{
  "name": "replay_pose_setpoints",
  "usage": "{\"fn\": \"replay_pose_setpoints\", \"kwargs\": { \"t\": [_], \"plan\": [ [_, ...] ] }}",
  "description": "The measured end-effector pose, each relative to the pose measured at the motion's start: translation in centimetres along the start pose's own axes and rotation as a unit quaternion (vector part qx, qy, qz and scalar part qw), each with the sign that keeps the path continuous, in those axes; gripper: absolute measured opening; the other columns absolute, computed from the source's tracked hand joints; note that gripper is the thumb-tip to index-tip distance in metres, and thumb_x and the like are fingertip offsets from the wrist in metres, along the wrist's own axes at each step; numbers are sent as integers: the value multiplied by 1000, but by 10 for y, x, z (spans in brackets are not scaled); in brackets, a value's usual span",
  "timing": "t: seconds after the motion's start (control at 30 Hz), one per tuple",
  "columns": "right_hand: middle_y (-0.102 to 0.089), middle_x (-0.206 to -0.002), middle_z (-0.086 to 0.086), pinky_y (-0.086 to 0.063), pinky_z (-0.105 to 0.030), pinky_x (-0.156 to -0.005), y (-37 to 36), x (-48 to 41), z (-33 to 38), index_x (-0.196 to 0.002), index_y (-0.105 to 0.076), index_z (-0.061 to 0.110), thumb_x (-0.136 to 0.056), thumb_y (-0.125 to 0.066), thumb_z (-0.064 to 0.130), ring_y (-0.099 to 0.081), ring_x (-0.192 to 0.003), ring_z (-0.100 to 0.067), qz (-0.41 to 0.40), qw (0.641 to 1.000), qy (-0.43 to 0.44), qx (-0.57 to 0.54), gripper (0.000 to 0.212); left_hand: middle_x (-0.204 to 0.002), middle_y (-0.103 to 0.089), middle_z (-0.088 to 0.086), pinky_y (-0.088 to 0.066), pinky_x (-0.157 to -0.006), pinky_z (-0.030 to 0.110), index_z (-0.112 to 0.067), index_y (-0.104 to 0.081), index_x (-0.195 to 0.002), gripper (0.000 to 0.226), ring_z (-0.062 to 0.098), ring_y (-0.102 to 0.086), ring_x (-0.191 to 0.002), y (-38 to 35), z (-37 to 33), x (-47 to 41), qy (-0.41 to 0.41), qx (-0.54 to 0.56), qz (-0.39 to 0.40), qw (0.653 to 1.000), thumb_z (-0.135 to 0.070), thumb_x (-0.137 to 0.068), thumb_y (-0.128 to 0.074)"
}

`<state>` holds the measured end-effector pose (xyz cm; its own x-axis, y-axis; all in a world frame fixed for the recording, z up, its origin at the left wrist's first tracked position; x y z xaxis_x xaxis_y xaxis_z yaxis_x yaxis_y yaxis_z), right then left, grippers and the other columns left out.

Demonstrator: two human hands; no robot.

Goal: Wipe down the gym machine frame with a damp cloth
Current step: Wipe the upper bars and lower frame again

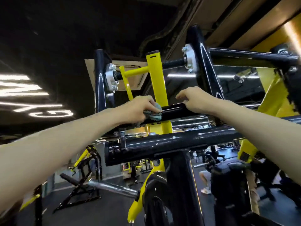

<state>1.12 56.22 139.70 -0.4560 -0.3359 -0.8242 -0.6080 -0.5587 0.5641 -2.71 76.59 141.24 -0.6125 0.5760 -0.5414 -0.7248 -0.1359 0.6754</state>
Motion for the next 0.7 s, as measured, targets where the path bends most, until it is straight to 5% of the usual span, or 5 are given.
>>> {"fn": "replay_pose_setpoints", "kwargs": {
  "t": [0.17,0.37,0.47,0.6,0.7],
  "plan": [
    [-55,-135,-12,-45,-48,-99,18,19,-31,-134,-54,15,-83,-48,-4,-49,-125,-31,-34,999,-18,27,55,-112,-53,12,-52,-74,40,-11,-68,-117,50,24,-40,-103,-4,-76,-70,-301,-196,-8,933,13,-73,-64],
    [-34,-155,-4,-34,-44,-111,22,34,-51,-142,-46,17,-85,-44,-12,-30,-142,-23,-11,996,-3,87,64,-108,-70,0,-50,-90,29,-14,-76,-93,19,19,-61,-109,-46,-108,-100,-443,-468,89,759,-9,-75,-74],
    [-33,-154,-7,-32,-46,-112,17,34,-48,-146,-40,15,-86,-43,-10,-28,-142,-29,11,994,5,109,65,-102,-72,-6,-46,-97,26,-20,-77,-85,13,12,-61,-110,-48,-95,-103,-416,-531,110,730,-15,-73,-75],
    [-35,-152,-11,-27,-46,-114,14,31,-37,-147,-37,13,-86,-43,-11,-27,-141,-32,21,995,17,101,65,-142,-47,-6,-13,-115,27,-18,-61,-124,35,11,-30,-139,-44,-90,-92,-375,-558,180,718,-12,-97,-40],
    [-29,-156,-12,-27,-46,-115,8,25,-29,-150,-30,15,-85,-42,-11,-23,-145,-30,34,995,31,92,71,-147,-41,-6,-7,-116,26,-18,-58,-128,35,10,-25,-141,-29,-87,-69,-338,-476,238,776,-12,-97,-42]
  ]
}}
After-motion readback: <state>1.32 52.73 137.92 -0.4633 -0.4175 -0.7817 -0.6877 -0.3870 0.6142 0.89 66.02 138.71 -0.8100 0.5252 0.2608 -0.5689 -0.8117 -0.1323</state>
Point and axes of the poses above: each hand's wrist, its own x-axis away from the middle knuckle, its own y-axis out of the back of the hand, z = x × y, the point moved 3 cm from there along -x, towards the middle knuckle
